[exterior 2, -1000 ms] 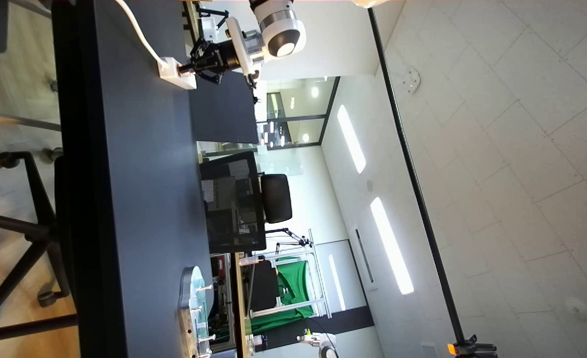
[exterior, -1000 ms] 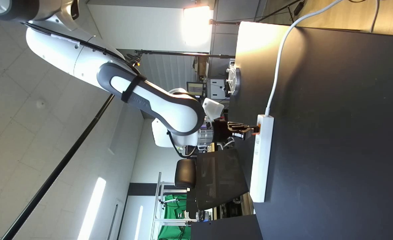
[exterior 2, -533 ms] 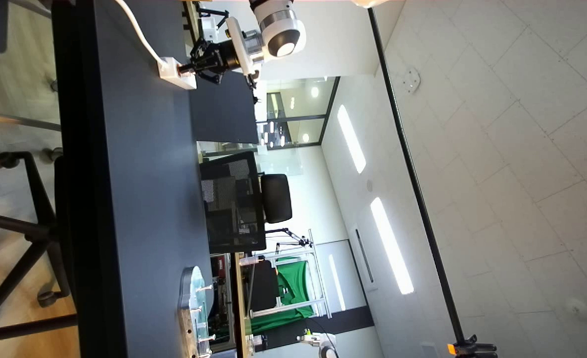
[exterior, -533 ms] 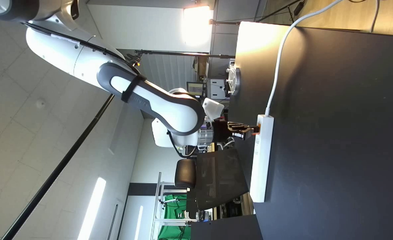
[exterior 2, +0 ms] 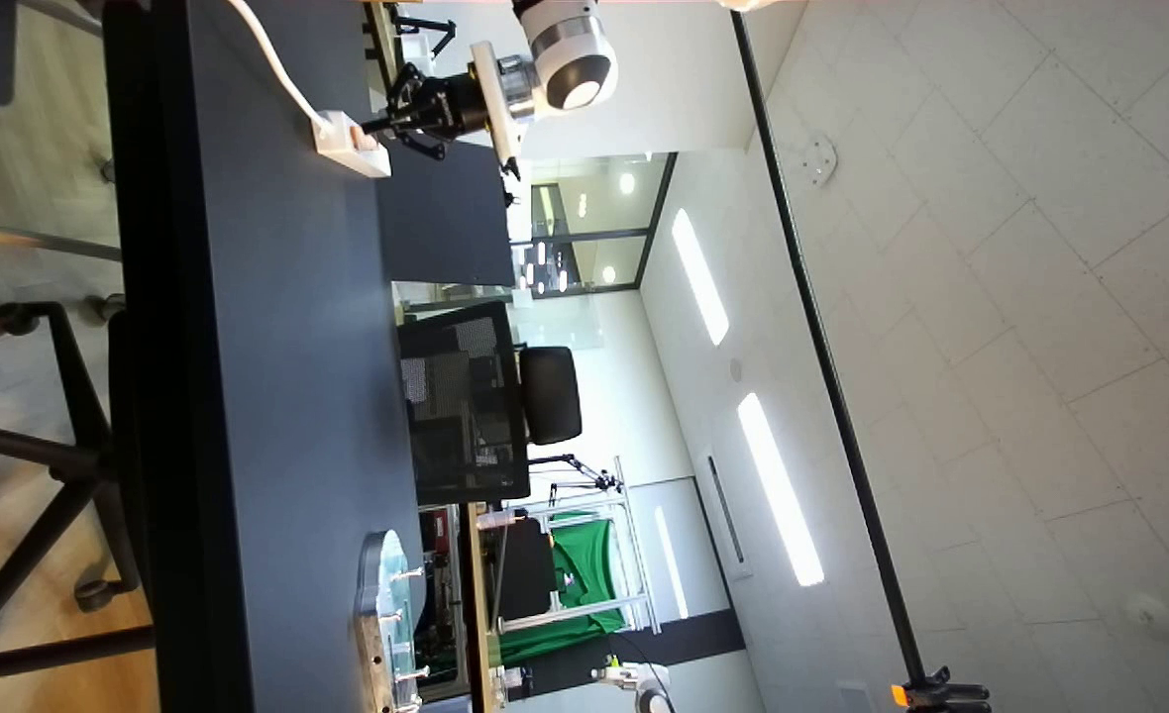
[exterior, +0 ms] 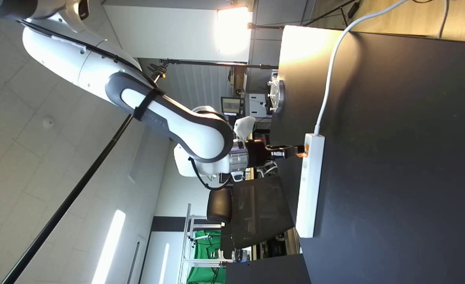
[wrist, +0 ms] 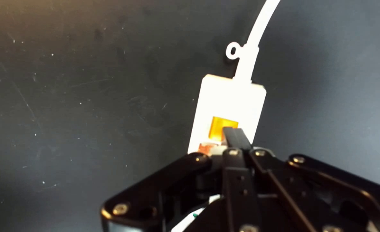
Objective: Turn on the main adapter switch
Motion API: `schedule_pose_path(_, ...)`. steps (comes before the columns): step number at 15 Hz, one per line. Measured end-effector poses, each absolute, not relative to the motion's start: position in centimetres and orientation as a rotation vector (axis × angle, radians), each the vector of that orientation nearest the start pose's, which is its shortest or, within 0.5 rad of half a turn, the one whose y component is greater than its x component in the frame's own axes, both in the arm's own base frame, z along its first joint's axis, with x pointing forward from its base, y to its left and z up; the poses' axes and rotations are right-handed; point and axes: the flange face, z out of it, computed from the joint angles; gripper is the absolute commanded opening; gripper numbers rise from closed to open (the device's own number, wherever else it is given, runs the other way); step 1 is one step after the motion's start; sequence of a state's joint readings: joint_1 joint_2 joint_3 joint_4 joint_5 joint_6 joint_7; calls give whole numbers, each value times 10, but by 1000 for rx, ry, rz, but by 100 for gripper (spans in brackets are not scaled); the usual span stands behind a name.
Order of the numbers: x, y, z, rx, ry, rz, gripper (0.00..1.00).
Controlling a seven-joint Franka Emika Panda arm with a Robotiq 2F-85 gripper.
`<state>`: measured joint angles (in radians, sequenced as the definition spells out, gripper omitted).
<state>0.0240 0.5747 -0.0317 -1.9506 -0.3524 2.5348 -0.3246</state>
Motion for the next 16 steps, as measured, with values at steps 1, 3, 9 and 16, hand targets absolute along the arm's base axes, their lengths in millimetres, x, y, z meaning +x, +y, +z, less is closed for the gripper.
schedule_pose_path(1,618,1,188,-3182,-1064,71,0)
schedule_pose_path(3,616,3,202,-3152,-1143,114,0)
schedule_pose_path(9,616,-1,225,-3162,-1146,129,0)
schedule_pose_path(16,608,-8,207,-3225,-947,198,0)
